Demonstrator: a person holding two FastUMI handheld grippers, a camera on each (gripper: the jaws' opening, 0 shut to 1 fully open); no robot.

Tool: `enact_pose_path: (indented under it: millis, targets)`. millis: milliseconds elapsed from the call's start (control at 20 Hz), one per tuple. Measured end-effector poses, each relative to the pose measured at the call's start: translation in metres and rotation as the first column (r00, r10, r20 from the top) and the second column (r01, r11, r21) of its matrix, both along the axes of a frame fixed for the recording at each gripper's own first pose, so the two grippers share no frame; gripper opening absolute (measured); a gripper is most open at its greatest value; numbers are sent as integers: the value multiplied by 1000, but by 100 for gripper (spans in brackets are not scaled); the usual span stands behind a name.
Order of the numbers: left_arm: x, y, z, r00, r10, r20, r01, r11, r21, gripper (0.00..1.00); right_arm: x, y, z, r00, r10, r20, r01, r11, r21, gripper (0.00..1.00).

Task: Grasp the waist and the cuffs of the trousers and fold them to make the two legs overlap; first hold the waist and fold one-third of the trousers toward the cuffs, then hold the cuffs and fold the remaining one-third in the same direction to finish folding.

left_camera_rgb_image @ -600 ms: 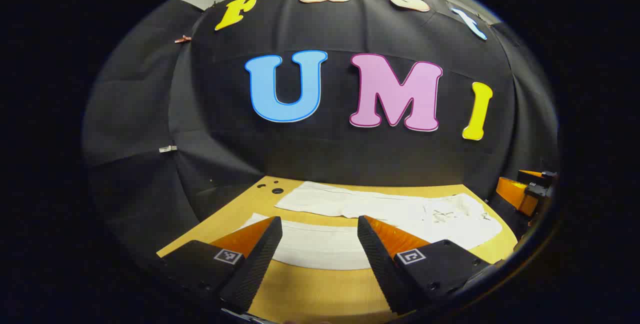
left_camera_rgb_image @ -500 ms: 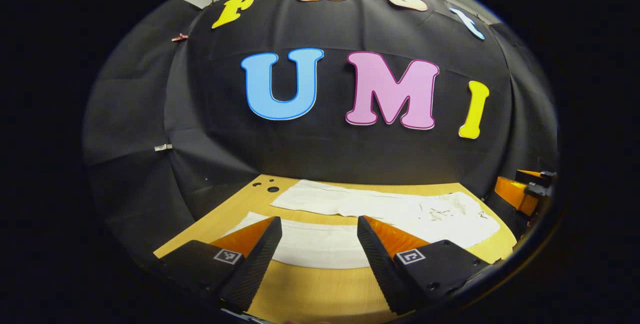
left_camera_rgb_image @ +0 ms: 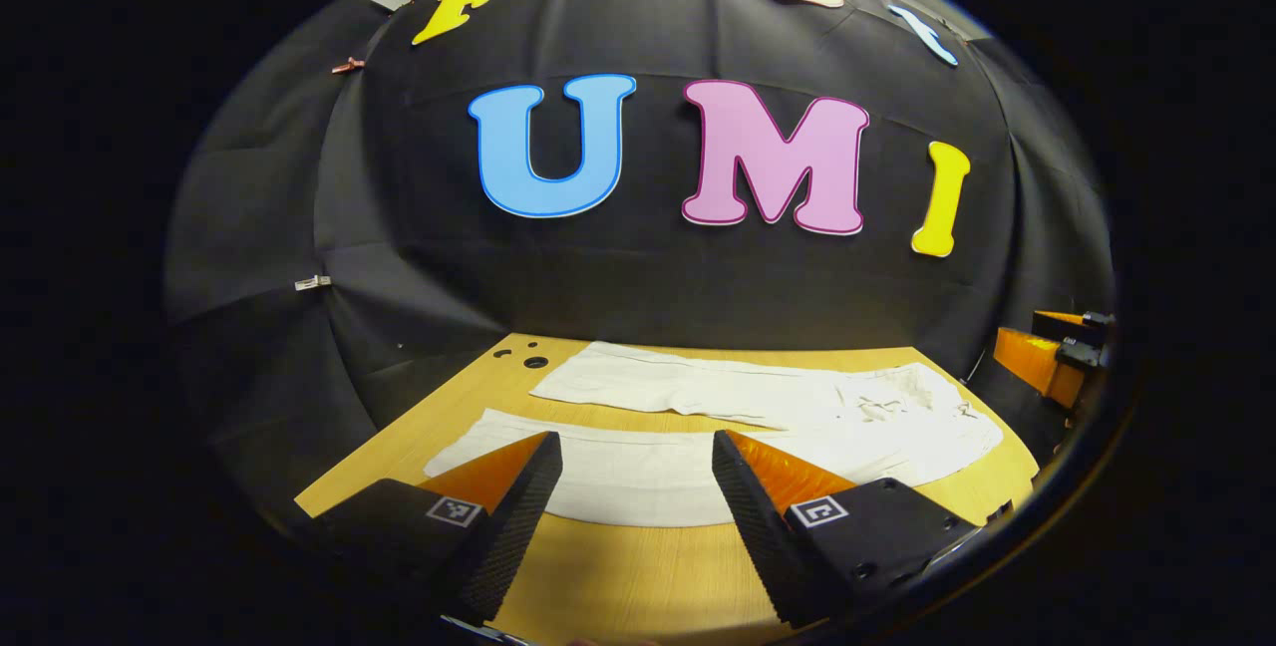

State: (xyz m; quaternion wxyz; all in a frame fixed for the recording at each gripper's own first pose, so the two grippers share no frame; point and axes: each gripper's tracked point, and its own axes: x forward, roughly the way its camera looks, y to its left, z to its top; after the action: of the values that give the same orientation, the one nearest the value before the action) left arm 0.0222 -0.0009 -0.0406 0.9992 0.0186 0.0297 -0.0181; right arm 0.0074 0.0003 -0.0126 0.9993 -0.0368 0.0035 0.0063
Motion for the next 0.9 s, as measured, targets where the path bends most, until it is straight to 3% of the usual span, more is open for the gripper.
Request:
enact_pose_path:
  millis: [450, 700, 900]
  targets:
    - [11, 14, -3, 1000, -17, -14, 18, 998, 60, 96, 5, -6, -17, 997, -9, -72, 6, 999, -42, 98]
    - [16, 15, -7, 999, -3, -33, 5, 997, 80, 96, 10, -29, -25, 996, 14, -84, -30, 981, -192, 98]
    - [16, 14, -10, 999, 0, -45, 4, 996, 87, 96, 10, -61, -48, 984, 61, -165, -111, 942, -316, 98]
